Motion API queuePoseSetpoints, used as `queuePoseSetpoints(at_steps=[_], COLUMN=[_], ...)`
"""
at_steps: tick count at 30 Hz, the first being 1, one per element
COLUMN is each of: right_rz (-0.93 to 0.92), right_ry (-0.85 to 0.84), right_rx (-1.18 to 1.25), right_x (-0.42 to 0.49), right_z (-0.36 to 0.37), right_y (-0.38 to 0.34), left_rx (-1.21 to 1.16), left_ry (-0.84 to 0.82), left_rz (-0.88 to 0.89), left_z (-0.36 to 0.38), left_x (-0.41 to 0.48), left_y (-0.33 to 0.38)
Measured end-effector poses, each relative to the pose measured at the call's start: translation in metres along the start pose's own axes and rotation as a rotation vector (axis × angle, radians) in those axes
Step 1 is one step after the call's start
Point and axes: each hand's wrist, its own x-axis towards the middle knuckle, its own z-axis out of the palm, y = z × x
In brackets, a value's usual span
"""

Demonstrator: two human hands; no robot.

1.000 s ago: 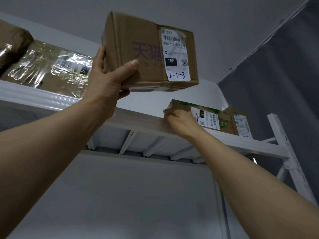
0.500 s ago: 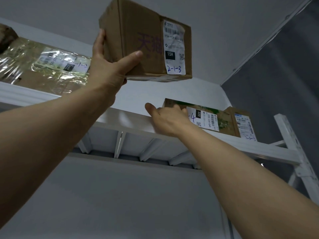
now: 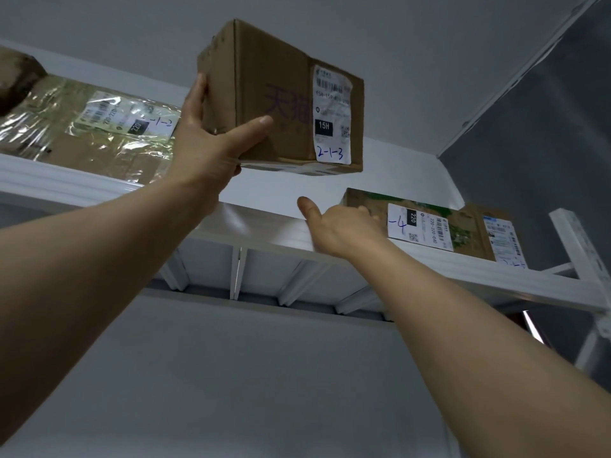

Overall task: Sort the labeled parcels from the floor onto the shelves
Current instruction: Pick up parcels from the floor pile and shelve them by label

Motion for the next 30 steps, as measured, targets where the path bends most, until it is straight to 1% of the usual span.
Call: queuePoseSetpoints(at_steps=[4, 6, 8, 10, 11, 12, 15, 21, 26, 30], right_rz=[0.051, 0.051, 0.087, 0.187, 0.237, 0.266, 0.267, 0.218, 0.211, 0.228], right_ry=[0.013, 0.052, 0.123, 0.229, 0.29, 0.33, 0.376, 0.372, 0.403, 0.413], right_rx=[0.098, 0.201, 0.385, 0.663, 0.755, 0.793, 0.782, 0.826, 0.843, 0.863], right_x=[0.005, 0.008, 0.012, 0.014, 0.015, 0.015, 0.012, 0.012, 0.013, 0.016], right_z=[0.004, 0.006, 0.005, 0.0, -0.002, -0.004, -0.006, -0.001, 0.007, 0.01], right_y=[0.005, 0.009, 0.016, 0.024, 0.029, 0.031, 0.032, 0.032, 0.034, 0.038], left_rx=[0.033, 0.054, 0.076, 0.086, 0.086, 0.082, 0.082, 0.139, 0.294, 0.368], left_ry=[-0.028, -0.036, -0.038, -0.034, -0.032, -0.031, -0.012, -0.023, -0.005, -0.048], left_rz=[-0.016, -0.019, -0.022, -0.036, -0.047, -0.057, -0.075, -0.128, -0.132, -0.206], left_z=[-0.004, -0.005, -0.006, -0.007, -0.008, -0.009, -0.009, -0.004, -0.004, -0.005], left_x=[-0.002, -0.002, -0.004, -0.004, -0.004, -0.004, -0.002, -0.008, -0.005, 0.001], left_y=[0.0, 0.0, 0.0, -0.001, -0.002, -0.003, -0.004, -0.003, -0.001, 0.003])
